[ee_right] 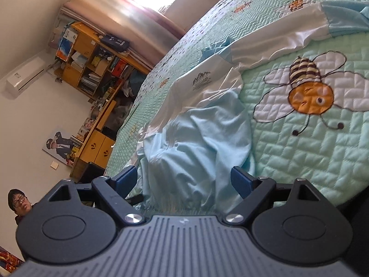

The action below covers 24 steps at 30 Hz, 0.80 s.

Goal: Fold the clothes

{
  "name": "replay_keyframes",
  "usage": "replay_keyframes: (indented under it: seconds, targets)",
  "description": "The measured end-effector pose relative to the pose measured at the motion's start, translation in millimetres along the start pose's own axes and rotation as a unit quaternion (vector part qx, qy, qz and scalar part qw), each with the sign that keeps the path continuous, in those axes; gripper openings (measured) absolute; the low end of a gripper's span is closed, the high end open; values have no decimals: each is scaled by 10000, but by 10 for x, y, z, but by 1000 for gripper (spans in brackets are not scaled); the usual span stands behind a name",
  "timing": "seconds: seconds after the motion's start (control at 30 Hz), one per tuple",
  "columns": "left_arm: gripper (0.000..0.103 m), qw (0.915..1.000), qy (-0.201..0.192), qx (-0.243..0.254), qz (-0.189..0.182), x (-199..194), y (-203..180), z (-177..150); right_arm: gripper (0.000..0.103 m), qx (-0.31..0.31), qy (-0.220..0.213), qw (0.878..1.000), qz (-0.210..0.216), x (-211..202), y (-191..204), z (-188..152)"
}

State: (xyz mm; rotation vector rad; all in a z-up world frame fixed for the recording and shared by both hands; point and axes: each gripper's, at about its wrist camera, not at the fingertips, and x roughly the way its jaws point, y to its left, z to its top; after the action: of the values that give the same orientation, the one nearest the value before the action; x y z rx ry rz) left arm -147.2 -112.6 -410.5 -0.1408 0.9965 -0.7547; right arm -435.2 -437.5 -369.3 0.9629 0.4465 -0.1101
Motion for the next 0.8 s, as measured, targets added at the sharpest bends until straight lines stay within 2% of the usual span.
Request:
replay_keyframes:
  seconds: [0.1,0.23,0.3,0.33,0.37,0.4,0.43,0.5,0.53,0.57,0.63,0.7,0.8]
  targets:
    - [5,9991,-366,-217,-15,-263,42,-6,88,-70,39,9999,-88,-2,48,-33]
    - [5,9944,-964,-434,-98,-878,102,-15,88,-126,-28,9999,-94,-65,54,-50]
    - [6,9943,-951,-486,74,-978,193,-27,88,-74,-71,9999,-70,-81,26,-53]
    - [10,9954,-759,-558,171,-909,261,-41,88,18,-53,10000,-56,-58,-2,-57]
    - [20,9962,-519,-644,268,-809,335,-59,88,83,-8,10000,-52,-25,-20,-66]
    - [24,9963,-279,-729,365,-710,408,-76,88,145,40,9999,-49,9,-37,-76]
    - [30,9959,-237,-761,426,-673,431,-104,88,162,100,9998,-61,41,-34,-98]
    - [33,9951,-267,-795,529,-635,446,-165,88,11,154,9999,-53,43,20,-124]
    - [40,9946,-282,-812,580,-616,454,-196,88,-67,180,9998,-48,42,48,-137]
    - [56,9942,-363,-782,644,-654,429,-210,88,-208,125,9997,-76,17,76,-126]
    - [71,9933,-551,-622,801,-758,339,-220,88,-492,-38,9986,-172,-43,122,-80]
    - [72,9926,-695,-222,975,-885,210,-196,88,-601,-184,9978,-234,-40,129,45]
    - [72,9854,-1103,284,1269,-1150,64,-145,88,-693,-343,9968,-201,48,135,308]
